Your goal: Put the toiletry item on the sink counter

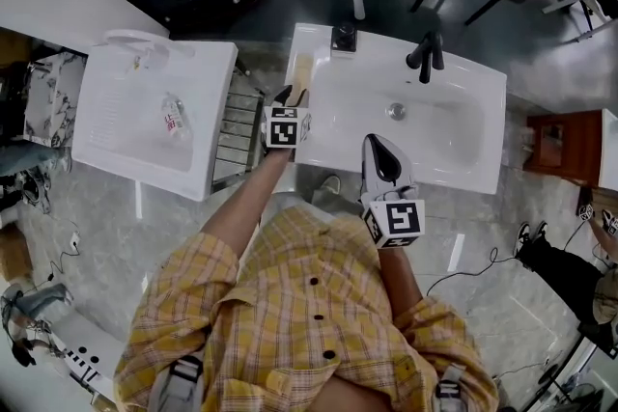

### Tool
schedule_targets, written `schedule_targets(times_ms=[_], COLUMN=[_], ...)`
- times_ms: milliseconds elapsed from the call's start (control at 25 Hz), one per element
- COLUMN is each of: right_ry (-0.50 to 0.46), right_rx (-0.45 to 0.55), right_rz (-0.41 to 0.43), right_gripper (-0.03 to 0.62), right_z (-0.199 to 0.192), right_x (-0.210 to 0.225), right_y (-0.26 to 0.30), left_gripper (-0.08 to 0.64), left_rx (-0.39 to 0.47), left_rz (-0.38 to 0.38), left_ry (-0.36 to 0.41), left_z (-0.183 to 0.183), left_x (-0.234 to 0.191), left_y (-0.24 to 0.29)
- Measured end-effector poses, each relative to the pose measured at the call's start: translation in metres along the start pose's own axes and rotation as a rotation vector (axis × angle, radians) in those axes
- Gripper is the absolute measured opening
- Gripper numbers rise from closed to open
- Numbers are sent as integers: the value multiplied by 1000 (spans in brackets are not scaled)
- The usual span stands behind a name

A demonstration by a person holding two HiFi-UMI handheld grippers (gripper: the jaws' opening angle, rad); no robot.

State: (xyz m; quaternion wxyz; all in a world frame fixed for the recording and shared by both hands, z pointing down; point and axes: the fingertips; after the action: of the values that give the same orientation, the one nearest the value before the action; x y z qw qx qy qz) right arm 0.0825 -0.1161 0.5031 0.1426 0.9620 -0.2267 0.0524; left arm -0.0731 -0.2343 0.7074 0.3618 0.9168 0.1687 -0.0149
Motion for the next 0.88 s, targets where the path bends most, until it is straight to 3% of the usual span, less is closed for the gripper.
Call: schedule_targets(times_ms=[360, 880], right_ry=[-2, 52], right_rx=[32, 48], right_rz=[-20, -67], right_gripper=[0, 0], right_z=[11, 22], right_x=[-4, -9], right_y=[-5, -20], left_gripper=[140, 102], left_rx=[70, 156], left_rz=[-18, -56], left_ry=[-39, -18], left_z=[21, 47], left_x=[2, 22], left_y=[-31, -91])
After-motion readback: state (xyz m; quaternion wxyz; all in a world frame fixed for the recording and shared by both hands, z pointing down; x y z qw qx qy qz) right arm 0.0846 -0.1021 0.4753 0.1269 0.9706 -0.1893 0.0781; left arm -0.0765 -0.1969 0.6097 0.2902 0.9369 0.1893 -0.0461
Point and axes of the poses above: the fingertips, and each gripper's own axes: y forward along the fingers, x to its right, z out of its top, and after that the axes turned 2 degrees about -z, right-handed
